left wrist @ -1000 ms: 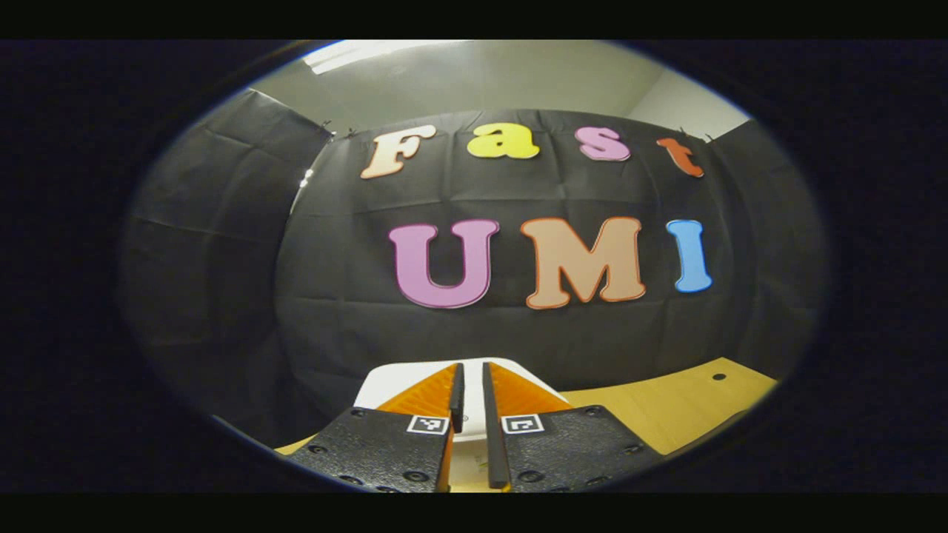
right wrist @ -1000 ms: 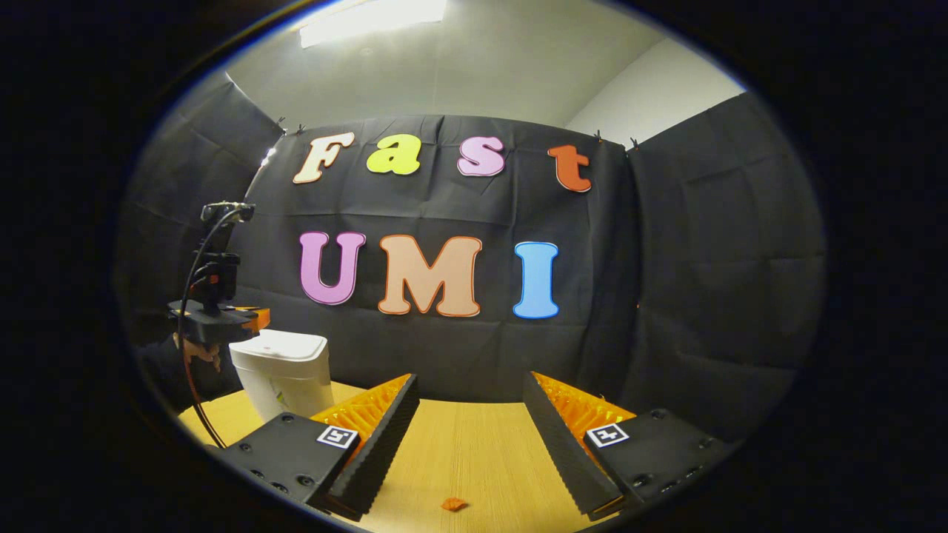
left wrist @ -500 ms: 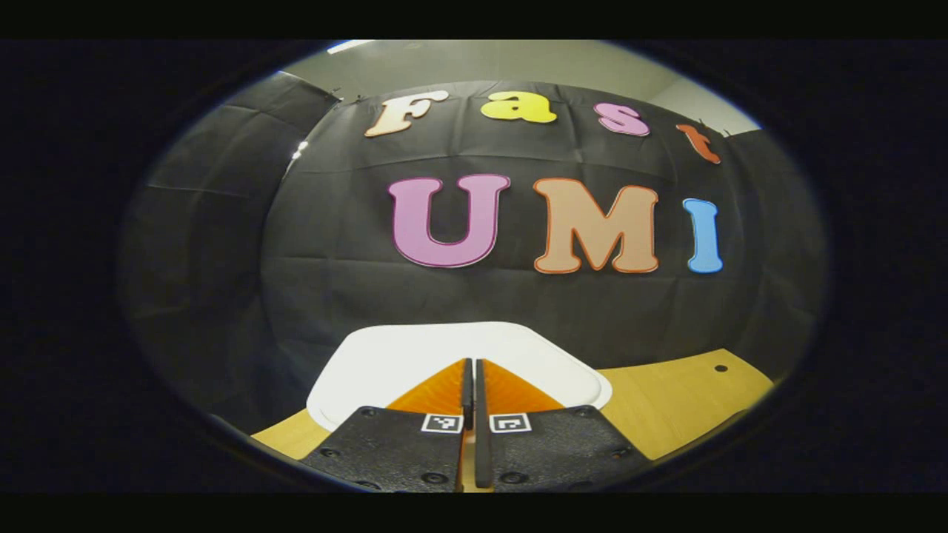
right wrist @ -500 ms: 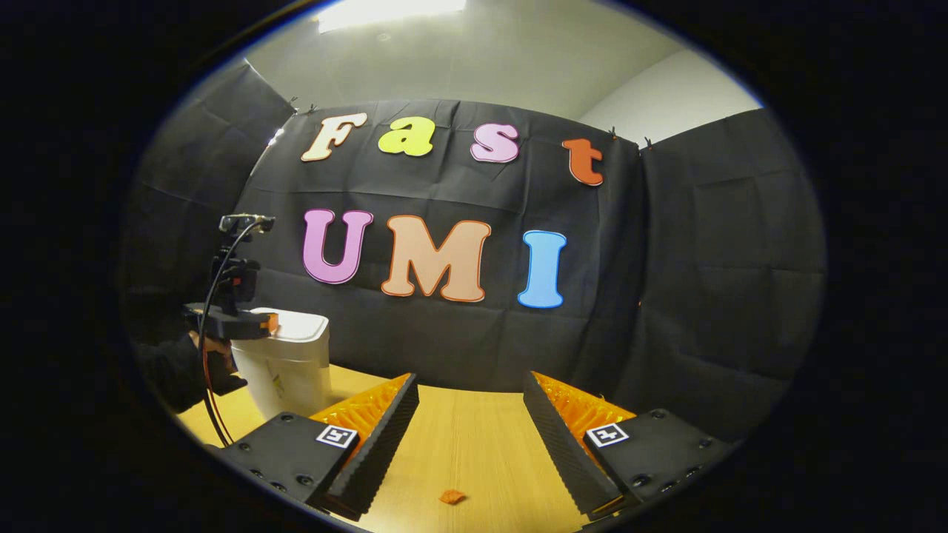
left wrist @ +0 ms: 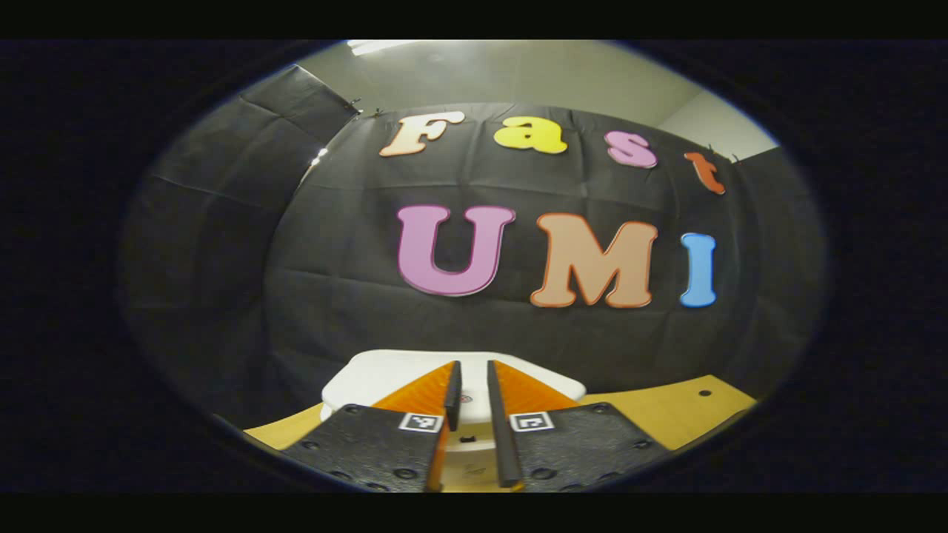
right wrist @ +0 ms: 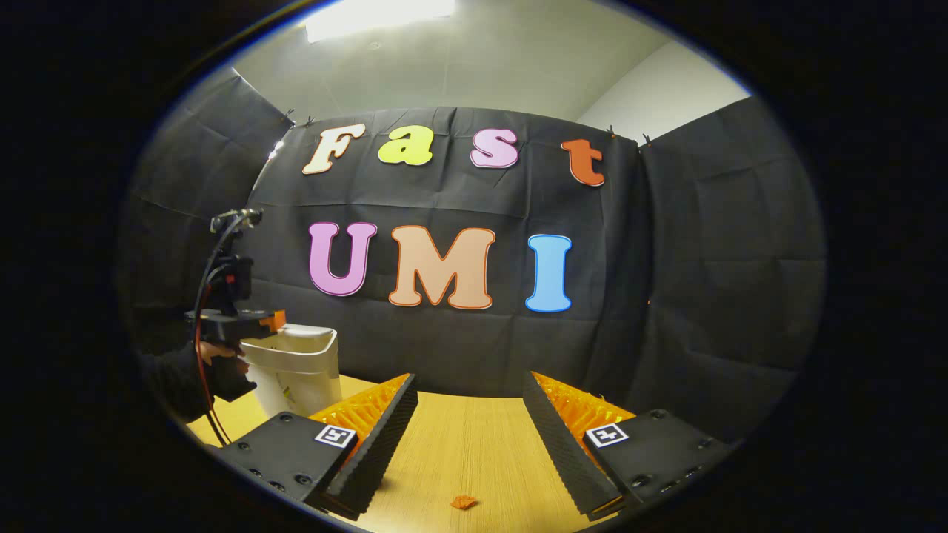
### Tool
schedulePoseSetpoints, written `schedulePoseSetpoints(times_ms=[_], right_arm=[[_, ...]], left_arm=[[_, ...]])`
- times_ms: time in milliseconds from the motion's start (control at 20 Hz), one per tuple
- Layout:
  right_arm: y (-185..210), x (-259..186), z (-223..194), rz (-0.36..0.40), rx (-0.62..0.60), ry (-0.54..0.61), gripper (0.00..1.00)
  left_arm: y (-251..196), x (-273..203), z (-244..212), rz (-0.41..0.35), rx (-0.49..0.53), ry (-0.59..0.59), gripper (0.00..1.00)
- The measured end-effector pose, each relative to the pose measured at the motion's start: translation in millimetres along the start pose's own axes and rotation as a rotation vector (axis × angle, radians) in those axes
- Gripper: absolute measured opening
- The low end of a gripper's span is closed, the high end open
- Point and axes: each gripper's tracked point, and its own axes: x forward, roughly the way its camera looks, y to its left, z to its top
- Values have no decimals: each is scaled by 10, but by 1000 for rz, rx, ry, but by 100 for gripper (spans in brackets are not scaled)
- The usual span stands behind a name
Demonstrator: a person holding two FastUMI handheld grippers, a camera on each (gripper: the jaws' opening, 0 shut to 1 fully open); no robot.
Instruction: Press the lid of the desktop garbage bin to open it, pick up the crumpled paper on the desktop and throw it into the bin, then pick up the pop can on the desktop and drop it into the bin, and finally close the garbage bin lid.
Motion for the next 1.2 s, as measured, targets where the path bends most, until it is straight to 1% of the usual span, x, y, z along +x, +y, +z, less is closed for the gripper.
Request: schedulePoseSetpoints(times_ms=[50, 150, 250, 300, 400, 450, 600, 700, 800, 1000, 1200], right_arm=[[-17, 15, -15, 8, 10, 2, 97], [-42, 40, -51, 28, 25, 4, 96], [-77, 76, -110, 47, 32, 8, 97], [-97, 95, -126, 55, 36, 8, 97], [-153, 132, -161, 68, 48, 10, 96], [-178, 158, -186, 75, 56, 12, 96], [-258, 246, -315, 98, 70, 29, 96], [-299, 339, -480, 112, 68, 60, 96], [-310, 419, -720, 126, 63, 104, 97], [-340, 549, -1293, 140, 35, 209, 97], [-261, 673, -2041, 164, 5, 362, 97]], left_arm=[[-60, -69, 151, -13, 10, -34, 58], [-165, -278, 442, -17, 53, -100, 84], [-237, -488, 610, -13, 73, -139, 84], [-288, -599, 657, -9, 74, -148, 88], [-362, -843, 687, 0, 74, -153, 89], [-421, -963, 678, 1, 72, -150, 92], [-508, -1320, 609, 21, 72, -149, 92], [-551, -1531, 461, 48, 62, -124, 92], [-658, -1721, 267, 42, 46, -77, 92], [-700, -1986, -53, 63, 41, 4, 93], [-729, -2136, -293, 81, 28, 79, 94]])
